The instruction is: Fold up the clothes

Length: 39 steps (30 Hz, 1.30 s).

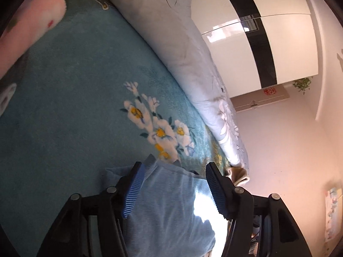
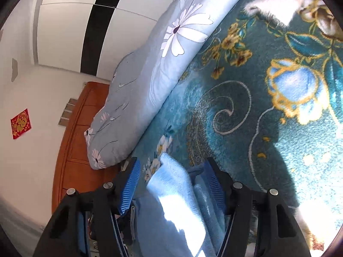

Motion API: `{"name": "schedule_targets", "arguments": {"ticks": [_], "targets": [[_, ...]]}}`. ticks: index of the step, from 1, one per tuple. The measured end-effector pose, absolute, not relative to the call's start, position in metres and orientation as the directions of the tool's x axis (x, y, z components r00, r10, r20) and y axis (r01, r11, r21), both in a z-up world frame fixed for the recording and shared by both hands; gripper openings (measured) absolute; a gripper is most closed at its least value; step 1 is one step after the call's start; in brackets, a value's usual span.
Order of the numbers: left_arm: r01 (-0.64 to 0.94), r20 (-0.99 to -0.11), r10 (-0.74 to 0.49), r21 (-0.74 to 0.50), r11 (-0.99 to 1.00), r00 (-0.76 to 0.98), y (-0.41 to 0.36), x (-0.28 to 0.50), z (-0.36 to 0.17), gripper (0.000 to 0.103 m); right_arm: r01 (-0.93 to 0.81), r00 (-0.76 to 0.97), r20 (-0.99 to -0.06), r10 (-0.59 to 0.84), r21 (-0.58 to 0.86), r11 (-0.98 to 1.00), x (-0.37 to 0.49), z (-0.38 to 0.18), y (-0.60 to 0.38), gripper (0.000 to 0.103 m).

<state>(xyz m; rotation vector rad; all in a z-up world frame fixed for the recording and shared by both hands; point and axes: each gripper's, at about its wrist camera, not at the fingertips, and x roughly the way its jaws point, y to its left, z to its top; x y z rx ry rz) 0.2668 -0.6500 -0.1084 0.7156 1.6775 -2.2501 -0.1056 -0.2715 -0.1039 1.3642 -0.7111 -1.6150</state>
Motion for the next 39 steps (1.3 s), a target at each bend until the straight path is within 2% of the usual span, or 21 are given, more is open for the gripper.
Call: {"name": "schedule_targets", "arguments": {"ticks": [3, 7, 10, 13, 17, 20, 26, 27, 28, 29, 30, 31, 32, 33, 35, 39], "targets": [[0.527, -0.597, 0.073, -0.754, -0.393, -0.799, -0.633, 0.274, -0.101, 0.064, 0.295, 0.001, -0.478, -0.878, 0.839, -0.456, -0.099, -0.1, -0.257, 0.064], [0.624, -0.732, -0.009, -0.574, -0.53, -0.681, -0.592, 0.293, -0.1, 0.064, 0.346, 0.055, -0.516, -0.855, 0.813, -0.469, -0.069, -0.106, -0.231, 0.064], [0.621, -0.776, 0.012, -0.514, -0.592, -0.63, -0.561, 0.31, -0.115, 0.064, 0.369, 0.116, -0.535, -0.837, 0.805, -0.464, -0.041, -0.118, -0.212, 0.064], [0.596, -0.776, 0.097, -0.552, -0.583, -0.623, -0.544, 0.327, -0.135, 0.064, 0.401, 0.15, -0.573, -0.806, 0.78, -0.48, -0.016, -0.128, -0.195, 0.064], [0.571, -0.743, 0.126, -0.601, -0.56, -0.658, -0.542, 0.332, -0.14, 0.064, 0.432, 0.145, -0.591, -0.793, 0.759, -0.487, -0.006, -0.134, -0.197, 0.064], [0.547, -0.703, 0.172, -0.662, -0.513, -0.69, -0.543, 0.324, -0.145, 0.064, 0.424, 0.163, -0.573, -0.803, 0.776, -0.468, -0.005, -0.135, -0.213, 0.064], [0.528, -0.663, 0.177, -0.705, -0.473, -0.727, -0.544, 0.317, -0.151, 0.062, 0.436, 0.177, -0.561, -0.809, 0.781, -0.447, -0.001, -0.138, -0.24, 0.064], [0.526, -0.655, 0.18, -0.716, -0.459, -0.734, -0.544, 0.32, -0.152, 0.062, 0.428, 0.18, -0.547, -0.818, 0.792, -0.436, -0.001, -0.138, -0.24, 0.06], [0.523, -0.646, 0.182, -0.726, -0.446, -0.741, -0.545, 0.322, -0.153, 0.056, 0.419, 0.182, -0.54, -0.822, 0.799, -0.432, -0.001, -0.139, -0.239, 0.056], [0.529, -0.651, 0.18, -0.723, -0.444, -0.738, -0.544, 0.321, -0.156, 0.046, 0.41, 0.183, -0.534, -0.826, 0.805, -0.429, -0.001, -0.14, -0.238, 0.046], [0.537, -0.655, 0.177, -0.72, -0.44, -0.734, -0.545, 0.322, -0.156, 0.043, 0.404, 0.181, -0.537, -0.824, 0.805, -0.435, 0.0, -0.141, -0.237, 0.034], [0.541, -0.653, 0.174, -0.725, -0.427, -0.737, -0.546, 0.323, -0.158, 0.032, 0.397, 0.179, -0.54, -0.822, 0.804, -0.442, 0.001, -0.142, -0.236, 0.028], [0.535, -0.637, 0.185, -0.744, -0.4, -0.748, -0.547, 0.323, -0.16, 0.017, 0.383, 0.174, -0.538, -0.825, 0.809, -0.446, 0.0, -0.143, -0.234, 0.017], [0.529, -0.622, 0.195, -0.762, -0.374, -0.758, -0.548, 0.324, -0.162, 0.014, 0.369, 0.169, -0.535, -0.828, 0.813, -0.45, 0.0, -0.144, -0.231, 0.011], [0.535, -0.62, 0.187, -0.766, -0.357, -0.762, -0.547, 0.324, -0.16, 0.01, 0.362, 0.157, -0.529, -0.834, 0.816, -0.45, 0.002, -0.139, -0.228, 0.009], [0.511, -0.603, 0.172, -0.77, -0.382, -0.779, -0.534, 0.335, -0.14, 0.009, 0.388, 0.139, -0.525, -0.84, 0.809, -0.441, 0.016, -0.12, -0.222, 0.007]]}}
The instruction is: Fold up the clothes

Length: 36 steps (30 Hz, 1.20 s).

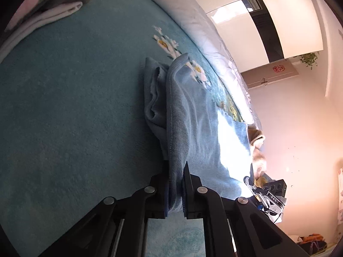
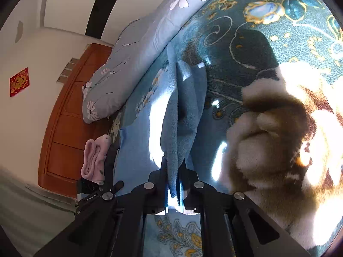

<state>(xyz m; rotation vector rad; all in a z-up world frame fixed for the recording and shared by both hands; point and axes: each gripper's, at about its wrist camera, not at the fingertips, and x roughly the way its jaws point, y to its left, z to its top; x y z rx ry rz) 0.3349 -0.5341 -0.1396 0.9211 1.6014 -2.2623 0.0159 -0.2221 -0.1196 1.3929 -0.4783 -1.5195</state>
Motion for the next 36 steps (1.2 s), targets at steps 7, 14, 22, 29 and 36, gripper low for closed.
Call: {"name": "schedule_targets", "arguments": {"ticks": [7, 14, 22, 29, 36], "targets": [[0.448, -0.58, 0.212, -0.773, -0.449, -0.787, -0.491, 0.395, -0.125, 0.009, 0.384, 0.162, -0.474, -0.866, 0.838, -0.387, 0.066, -0.103, -0.168, 0.007], [0.511, -0.642, 0.233, -0.739, -0.439, -0.73, -0.482, 0.402, -0.16, 0.009, 0.355, 0.169, -0.507, -0.845, 0.831, -0.428, 0.093, -0.131, -0.147, 0.007], [0.505, -0.707, 0.116, -0.599, -0.621, -0.697, -0.493, 0.416, -0.122, 0.039, 0.426, 0.156, -0.57, -0.806, 0.775, -0.466, 0.097, -0.127, -0.148, 0.012], [0.528, -0.768, -0.038, -0.402, -0.748, -0.639, -0.524, 0.36, -0.096, 0.055, 0.524, 0.045, -0.616, -0.786, 0.684, -0.507, 0.069, -0.099, -0.166, 0.025], [0.547, -0.805, -0.078, -0.325, -0.771, -0.588, -0.546, 0.293, -0.112, 0.055, 0.545, 0.035, -0.624, -0.781, 0.667, -0.509, 0.024, -0.095, -0.222, 0.025]]}}
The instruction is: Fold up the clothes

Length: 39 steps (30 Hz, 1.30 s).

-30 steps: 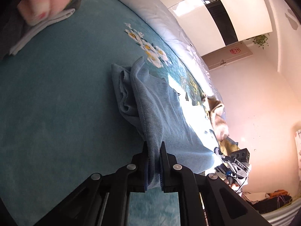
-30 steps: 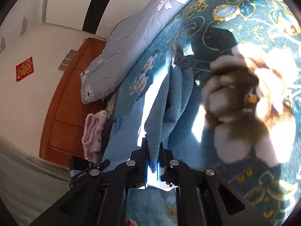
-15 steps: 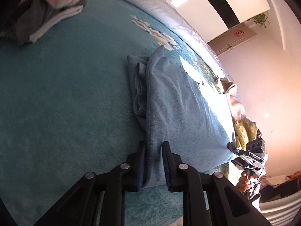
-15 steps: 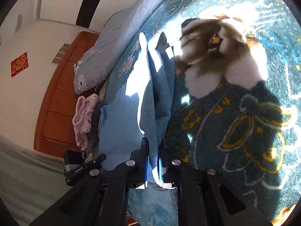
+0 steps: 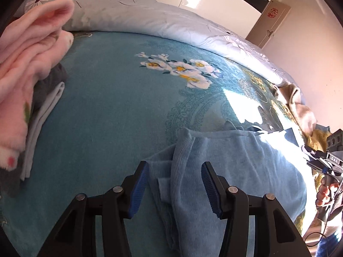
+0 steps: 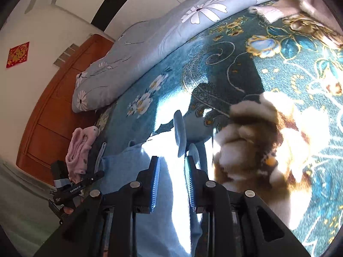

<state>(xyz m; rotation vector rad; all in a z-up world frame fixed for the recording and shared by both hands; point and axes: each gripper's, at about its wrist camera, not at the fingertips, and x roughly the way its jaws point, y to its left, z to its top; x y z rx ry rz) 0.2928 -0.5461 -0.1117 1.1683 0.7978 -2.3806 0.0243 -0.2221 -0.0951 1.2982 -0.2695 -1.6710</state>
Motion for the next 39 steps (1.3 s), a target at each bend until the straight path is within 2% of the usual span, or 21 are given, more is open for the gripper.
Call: {"name": "schedule_targets", "arguments": {"ticks": [3, 5, 6, 7, 8, 9, 12, 16, 21, 24, 33, 36, 38, 39], "targets": [[0.547, -0.794, -0.083, -0.335, -0.768, -0.603, -0.542, 0.291, -0.118, 0.051, 0.546, 0.035, -0.637, -0.77, 0.658, -0.519, 0.013, -0.1, -0.237, 0.025], [0.548, -0.789, -0.084, -0.342, -0.763, -0.609, -0.545, 0.29, -0.118, 0.034, 0.544, 0.034, -0.636, -0.771, 0.659, -0.52, 0.007, -0.101, -0.242, 0.025], [0.548, -0.788, -0.084, -0.344, -0.762, -0.61, -0.546, 0.289, -0.117, 0.029, 0.546, 0.033, -0.634, -0.773, 0.659, -0.517, 0.006, -0.101, -0.243, 0.025], [0.547, -0.785, -0.085, -0.345, -0.763, -0.614, -0.546, 0.29, -0.117, 0.016, 0.548, 0.032, -0.631, -0.775, 0.659, -0.515, 0.004, -0.101, -0.244, 0.025], [0.546, -0.784, -0.087, -0.344, -0.764, -0.615, -0.546, 0.289, -0.117, 0.007, 0.549, 0.03, -0.629, -0.777, 0.66, -0.513, 0.002, -0.101, -0.245, 0.02], [0.544, -0.783, -0.088, -0.342, -0.766, -0.616, -0.546, 0.288, -0.116, 0.007, 0.554, 0.03, -0.632, -0.775, 0.656, -0.513, 0.002, -0.101, -0.247, 0.006], [0.534, -0.765, -0.089, -0.355, -0.767, -0.638, -0.548, 0.291, -0.112, 0.007, 0.57, 0.04, -0.647, -0.761, 0.641, -0.515, 0.004, -0.098, -0.251, 0.003], [0.534, -0.733, -0.082, -0.409, -0.74, -0.676, -0.558, 0.301, -0.108, 0.007, 0.594, 0.002, -0.64, -0.768, 0.619, -0.514, 0.003, -0.086, -0.25, 0.003], [0.575, -0.786, -0.053, -0.403, -0.712, -0.616, -0.566, 0.294, -0.137, 0.007, 0.58, -0.005, -0.694, -0.72, 0.584, -0.567, -0.004, -0.105, -0.256, 0.003], [0.581, -0.779, -0.018, -0.452, -0.677, -0.626, -0.572, 0.295, -0.149, 0.007, 0.546, 0.013, -0.702, -0.712, 0.602, -0.583, -0.009, -0.121, -0.253, 0.003], [0.561, -0.743, 0.022, -0.524, -0.641, -0.669, -0.574, 0.305, -0.14, 0.009, 0.531, 0.016, -0.723, -0.691, 0.592, -0.607, -0.006, -0.122, -0.25, 0.006], [0.57, -0.743, -0.019, -0.496, -0.655, -0.669, -0.566, 0.316, -0.124, 0.019, 0.534, -0.006, -0.719, -0.695, 0.586, -0.61, 0.0, -0.11, -0.242, 0.006], [0.572, -0.745, -0.066, -0.448, -0.687, -0.664, -0.556, 0.325, -0.11, 0.039, 0.536, -0.022, -0.708, -0.706, 0.588, -0.606, 0.007, -0.099, -0.233, 0.008], [0.573, -0.744, -0.091, -0.424, -0.701, -0.662, -0.55, 0.33, -0.103, 0.044, 0.536, -0.025, -0.7, -0.714, 0.594, -0.6, 0.013, -0.096, -0.226, 0.016]]}}
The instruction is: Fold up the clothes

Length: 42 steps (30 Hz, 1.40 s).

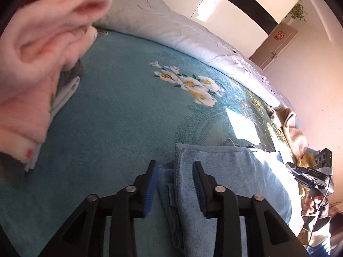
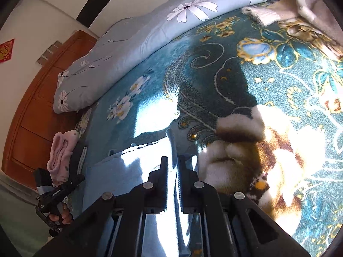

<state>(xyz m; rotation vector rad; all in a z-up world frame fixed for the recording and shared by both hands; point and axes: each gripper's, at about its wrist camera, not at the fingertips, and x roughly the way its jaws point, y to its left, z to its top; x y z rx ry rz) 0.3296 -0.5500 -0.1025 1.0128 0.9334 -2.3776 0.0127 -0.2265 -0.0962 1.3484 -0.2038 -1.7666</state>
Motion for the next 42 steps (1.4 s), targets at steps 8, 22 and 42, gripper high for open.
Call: {"name": "schedule_targets", "arguments": {"ticks": [8, 22, 42], "targets": [[0.422, -0.666, -0.009, -0.461, -0.781, -0.745, -0.473, 0.335, -0.072, 0.07, 0.528, 0.002, -0.696, -0.718, 0.61, -0.59, 0.071, -0.105, -0.18, 0.047], [0.395, -0.701, 0.182, -0.574, -0.717, -0.689, -0.385, 0.297, -0.131, 0.063, 0.459, 0.067, -0.616, -0.785, 0.717, -0.524, 0.098, -0.136, -0.175, 0.047], [0.359, -0.611, 0.298, -0.72, -0.594, -0.733, -0.378, 0.343, -0.139, 0.057, 0.582, 0.006, -0.694, -0.72, 0.588, -0.562, 0.118, -0.071, -0.214, 0.017]]}}
